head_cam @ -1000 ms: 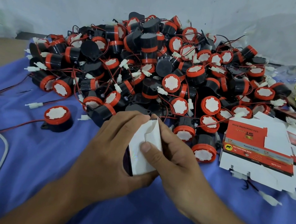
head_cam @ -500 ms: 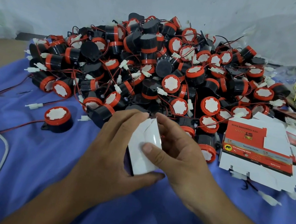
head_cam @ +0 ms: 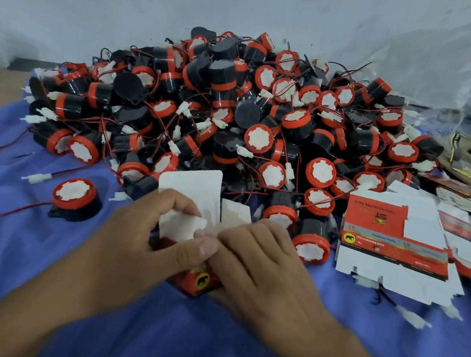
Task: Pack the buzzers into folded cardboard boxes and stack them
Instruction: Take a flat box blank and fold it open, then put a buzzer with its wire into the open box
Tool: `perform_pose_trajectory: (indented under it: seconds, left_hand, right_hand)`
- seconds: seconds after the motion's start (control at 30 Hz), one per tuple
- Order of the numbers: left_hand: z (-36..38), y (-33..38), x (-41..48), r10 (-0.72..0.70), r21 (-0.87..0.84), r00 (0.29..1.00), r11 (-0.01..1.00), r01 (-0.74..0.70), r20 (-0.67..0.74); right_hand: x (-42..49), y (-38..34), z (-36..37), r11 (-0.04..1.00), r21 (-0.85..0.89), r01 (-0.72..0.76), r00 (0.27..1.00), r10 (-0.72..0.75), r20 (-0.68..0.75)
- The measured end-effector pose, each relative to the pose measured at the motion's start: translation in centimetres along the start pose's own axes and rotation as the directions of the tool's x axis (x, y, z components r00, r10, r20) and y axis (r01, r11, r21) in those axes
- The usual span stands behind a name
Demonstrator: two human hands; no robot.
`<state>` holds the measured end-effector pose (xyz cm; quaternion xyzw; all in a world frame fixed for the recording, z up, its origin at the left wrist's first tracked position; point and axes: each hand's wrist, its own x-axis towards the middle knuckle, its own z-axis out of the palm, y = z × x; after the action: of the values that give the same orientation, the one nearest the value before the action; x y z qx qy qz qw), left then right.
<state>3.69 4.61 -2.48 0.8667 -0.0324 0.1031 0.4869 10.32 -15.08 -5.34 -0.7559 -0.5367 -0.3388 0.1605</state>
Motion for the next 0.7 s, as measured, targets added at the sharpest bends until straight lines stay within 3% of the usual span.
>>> perform_pose_trajectory:
  seconds: [0.1,0.23,0.4,0.5,0.63,0.7]
  left_hand:
    - [0.0,-0.8,-0.1,-0.011,-0.004,1.0,1.0,0.011,0.009]
    - [-0.2,-1.3,-0.4,0.143,0.231,0.989,0.961,-0.15,0.049]
    - [-0.6,-3.2,-0.5,-0.041,0.233,0.999,0.972,0.037,0.013]
    - [-1.3,-4.2,-0.8,-0.114,0.16,0.993,0.98,0.116,-0.022]
    - [-1.2,-5.1,-2.0,-0.211,-0.078,0.977,0.975,0.209,-0.023]
    - [-0.6,-5.2,-2.5,-0.221,-0.145,0.975,0.965,0.217,-0.01]
  right_hand:
    - [-0.2,0.2,-0.4,0.995,0.018,-0.099,0.989,0.096,0.108]
    - [-0.6,0.6,-1.1,0.985,-0.054,-0.164,0.95,0.172,0.26]
    - [-1.3,-0.1,-1.3,0.959,-0.13,-0.252,0.902,0.281,0.328]
    - [-1.5,-0.2,-1.4,0.943,-0.113,-0.314,0.853,0.332,0.403]
    - [-1.7,-0.7,-1.8,0.869,0.084,-0.488,0.729,0.353,0.587]
    - [-1.8,-0.4,-1.7,0.83,0.196,-0.521,0.744,0.329,0.582]
